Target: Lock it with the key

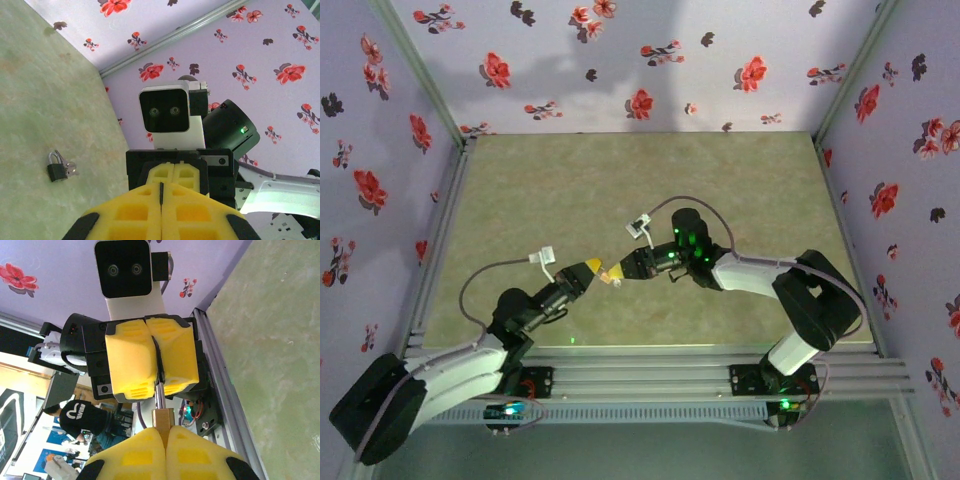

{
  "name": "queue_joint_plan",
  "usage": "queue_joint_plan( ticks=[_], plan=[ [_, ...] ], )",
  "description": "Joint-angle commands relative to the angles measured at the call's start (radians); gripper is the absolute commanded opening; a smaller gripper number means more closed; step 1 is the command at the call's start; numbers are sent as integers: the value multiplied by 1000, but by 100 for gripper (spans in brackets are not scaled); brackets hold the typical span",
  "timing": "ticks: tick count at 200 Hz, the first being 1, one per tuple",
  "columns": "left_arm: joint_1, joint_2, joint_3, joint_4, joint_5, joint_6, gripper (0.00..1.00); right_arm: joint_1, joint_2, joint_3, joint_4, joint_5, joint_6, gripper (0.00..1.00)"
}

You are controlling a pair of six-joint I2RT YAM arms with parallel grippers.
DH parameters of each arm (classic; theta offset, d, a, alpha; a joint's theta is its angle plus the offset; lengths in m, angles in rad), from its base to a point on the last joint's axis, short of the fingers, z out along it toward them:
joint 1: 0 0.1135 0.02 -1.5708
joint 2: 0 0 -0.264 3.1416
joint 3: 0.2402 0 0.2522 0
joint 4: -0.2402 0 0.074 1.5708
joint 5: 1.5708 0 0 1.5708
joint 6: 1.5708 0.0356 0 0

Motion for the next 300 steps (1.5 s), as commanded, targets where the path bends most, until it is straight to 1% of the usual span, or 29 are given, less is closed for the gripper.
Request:
queue_joint_plan(
  ticks=[1,19,65,84,127,172,205,278,300],
  plan=[
    [-84,17,27,26,177,12,0,-9,-4,18,74,200,-20,0],
    [-100,25,31,27,171,21,0,-18,2,7,114,200,7,0],
    [-119,41,33,39,168,36,0,-48,62,-16,410,148,215,0],
    [-128,49,34,48,166,39,0,-52,69,-20,452,146,245,0],
    [-145,75,43,64,167,47,0,-56,52,-31,425,167,219,0],
    [-167,96,70,76,167,41,0,-56,-15,-47,264,232,79,0],
    [-182,100,82,79,167,39,0,-57,-58,-63,212,274,12,0],
    [-213,107,97,82,165,38,0,-55,-89,-65,208,302,-17,0],
    [-219,108,96,80,167,47,0,-52,-107,-55,189,282,-14,0]
  ],
)
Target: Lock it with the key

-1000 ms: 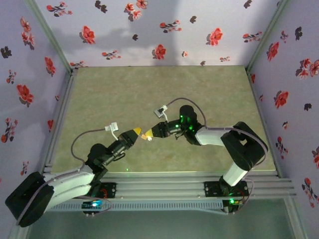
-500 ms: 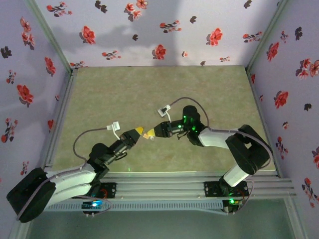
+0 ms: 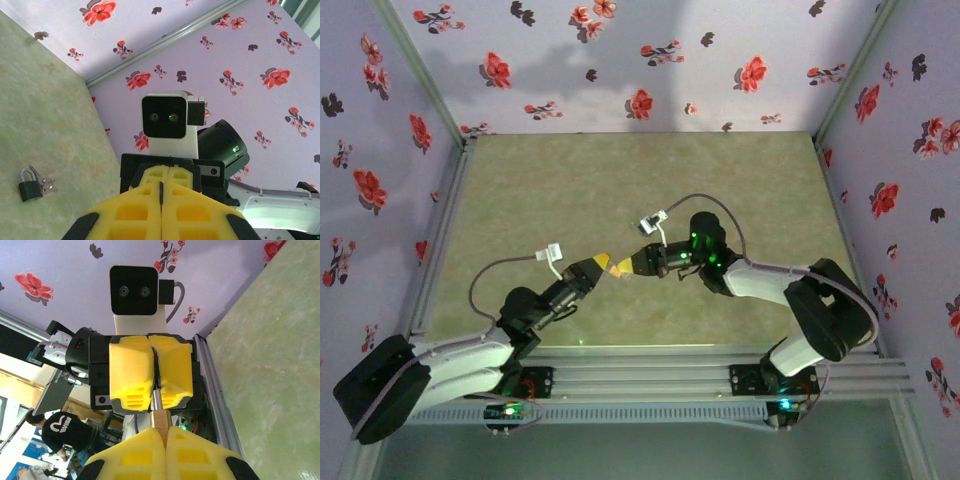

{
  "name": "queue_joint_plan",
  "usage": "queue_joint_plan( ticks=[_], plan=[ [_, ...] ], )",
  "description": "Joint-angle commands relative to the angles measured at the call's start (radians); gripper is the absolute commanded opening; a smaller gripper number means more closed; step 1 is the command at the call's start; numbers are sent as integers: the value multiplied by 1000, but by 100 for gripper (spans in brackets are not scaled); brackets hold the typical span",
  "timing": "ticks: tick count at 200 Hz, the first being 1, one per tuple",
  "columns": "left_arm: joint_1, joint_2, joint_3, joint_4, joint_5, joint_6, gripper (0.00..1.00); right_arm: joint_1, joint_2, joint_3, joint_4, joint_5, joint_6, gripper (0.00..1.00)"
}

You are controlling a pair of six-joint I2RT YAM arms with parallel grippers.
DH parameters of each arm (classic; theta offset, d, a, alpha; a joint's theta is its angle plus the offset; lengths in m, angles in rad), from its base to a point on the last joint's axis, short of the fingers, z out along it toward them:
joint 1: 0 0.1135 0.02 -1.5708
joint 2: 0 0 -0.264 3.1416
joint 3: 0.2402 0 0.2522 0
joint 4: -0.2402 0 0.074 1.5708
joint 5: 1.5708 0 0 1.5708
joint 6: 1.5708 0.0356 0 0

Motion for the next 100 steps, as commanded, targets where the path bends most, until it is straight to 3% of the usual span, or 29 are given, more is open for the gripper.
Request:
queue_joint_plan(
  ticks=[1,71,100],
  plan=[
    [-100,14,33,-8,292,18,0,-7,-20,41,35,240,-20,0],
    [-142,24,35,10,287,39,0,-3,-45,61,125,184,76,0],
    [-168,28,40,14,286,53,0,-3,-73,71,41,195,24,0]
  ],
)
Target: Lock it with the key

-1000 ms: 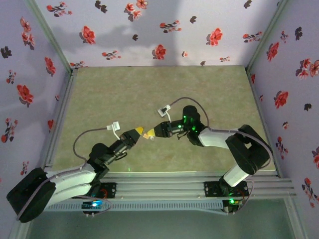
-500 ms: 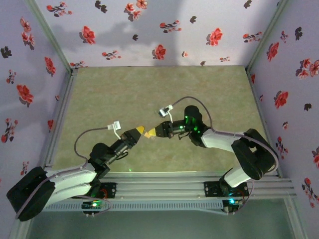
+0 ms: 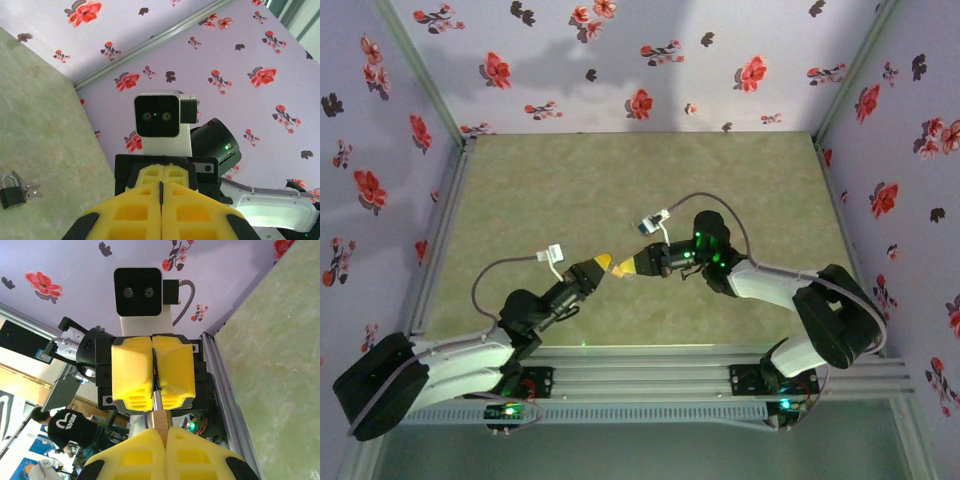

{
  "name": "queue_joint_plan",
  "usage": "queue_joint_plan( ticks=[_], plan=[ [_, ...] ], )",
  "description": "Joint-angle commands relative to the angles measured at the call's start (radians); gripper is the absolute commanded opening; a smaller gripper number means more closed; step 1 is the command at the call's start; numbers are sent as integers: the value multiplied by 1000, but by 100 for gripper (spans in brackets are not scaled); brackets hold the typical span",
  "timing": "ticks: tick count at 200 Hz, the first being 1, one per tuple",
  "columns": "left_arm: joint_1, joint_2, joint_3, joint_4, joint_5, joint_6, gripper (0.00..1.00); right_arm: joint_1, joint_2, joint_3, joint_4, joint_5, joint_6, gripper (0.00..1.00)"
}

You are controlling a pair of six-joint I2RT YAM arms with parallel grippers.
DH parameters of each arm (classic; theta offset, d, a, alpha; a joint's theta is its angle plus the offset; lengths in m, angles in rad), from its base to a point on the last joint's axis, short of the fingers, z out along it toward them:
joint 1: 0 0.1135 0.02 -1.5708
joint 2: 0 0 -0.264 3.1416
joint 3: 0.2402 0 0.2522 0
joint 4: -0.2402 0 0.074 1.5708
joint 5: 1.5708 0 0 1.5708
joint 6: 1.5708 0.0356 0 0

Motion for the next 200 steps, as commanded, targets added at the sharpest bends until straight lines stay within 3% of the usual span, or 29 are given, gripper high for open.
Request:
queue_joint_plan(
  ticks=[1,115,170,200],
  plan=[
    [-117,23,32,-33,317,32,0,-3,-23,71,61,224,-8,0],
    [-182,19,28,-29,332,93,0,8,-92,111,-89,166,-70,0],
    [-187,18,29,-28,329,105,0,42,-108,143,-220,202,-154,0],
    [-188,12,23,-36,272,92,0,56,-106,148,-270,224,-193,0]
  ],
)
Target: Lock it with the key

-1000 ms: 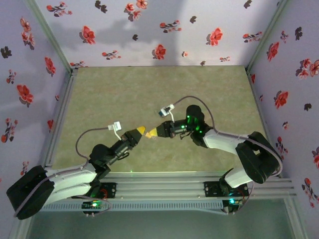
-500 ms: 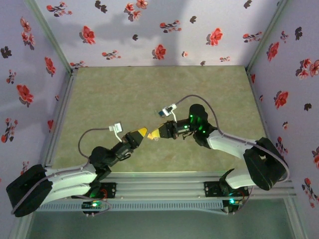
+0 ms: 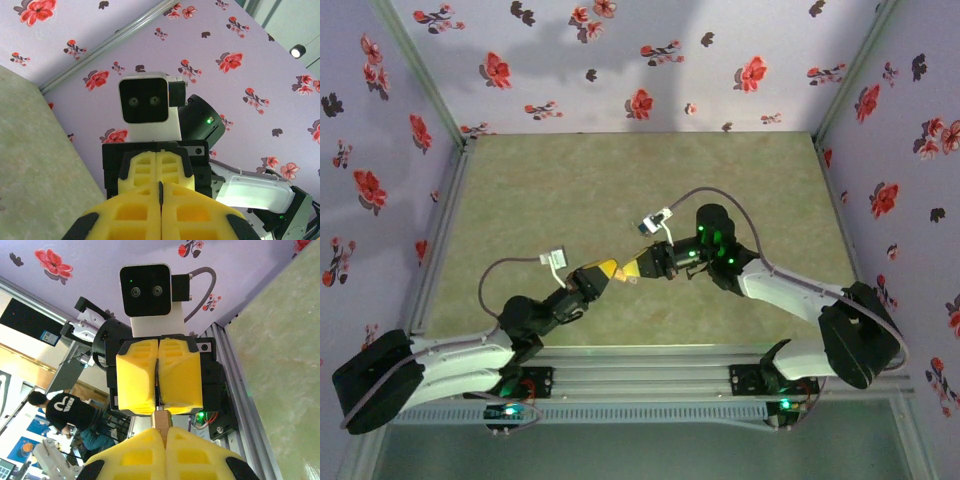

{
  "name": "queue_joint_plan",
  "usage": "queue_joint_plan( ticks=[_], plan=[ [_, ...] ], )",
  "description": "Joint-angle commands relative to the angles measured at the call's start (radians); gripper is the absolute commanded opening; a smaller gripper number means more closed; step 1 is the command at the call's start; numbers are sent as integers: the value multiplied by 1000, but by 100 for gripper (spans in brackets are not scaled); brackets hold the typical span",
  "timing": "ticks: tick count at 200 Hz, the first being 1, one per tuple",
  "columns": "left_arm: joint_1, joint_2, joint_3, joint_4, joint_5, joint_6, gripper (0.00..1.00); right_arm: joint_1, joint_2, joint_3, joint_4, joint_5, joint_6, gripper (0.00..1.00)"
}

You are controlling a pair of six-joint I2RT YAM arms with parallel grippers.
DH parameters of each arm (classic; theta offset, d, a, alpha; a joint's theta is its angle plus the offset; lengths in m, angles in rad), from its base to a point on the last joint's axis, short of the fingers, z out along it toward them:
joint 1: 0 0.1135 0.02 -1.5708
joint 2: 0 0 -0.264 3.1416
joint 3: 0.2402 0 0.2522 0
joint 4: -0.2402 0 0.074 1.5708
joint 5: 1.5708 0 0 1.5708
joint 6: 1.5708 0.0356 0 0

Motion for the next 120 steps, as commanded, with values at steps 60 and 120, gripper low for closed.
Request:
queue_joint_plan(
  ticks=[60,120],
  plan=[
    [-97,37,16,-106,76,-99,0,65,10,69,-67,289,-125,0],
    [-97,34,36,-99,2,-126,0,79,-8,54,-142,292,-176,7]
  ],
)
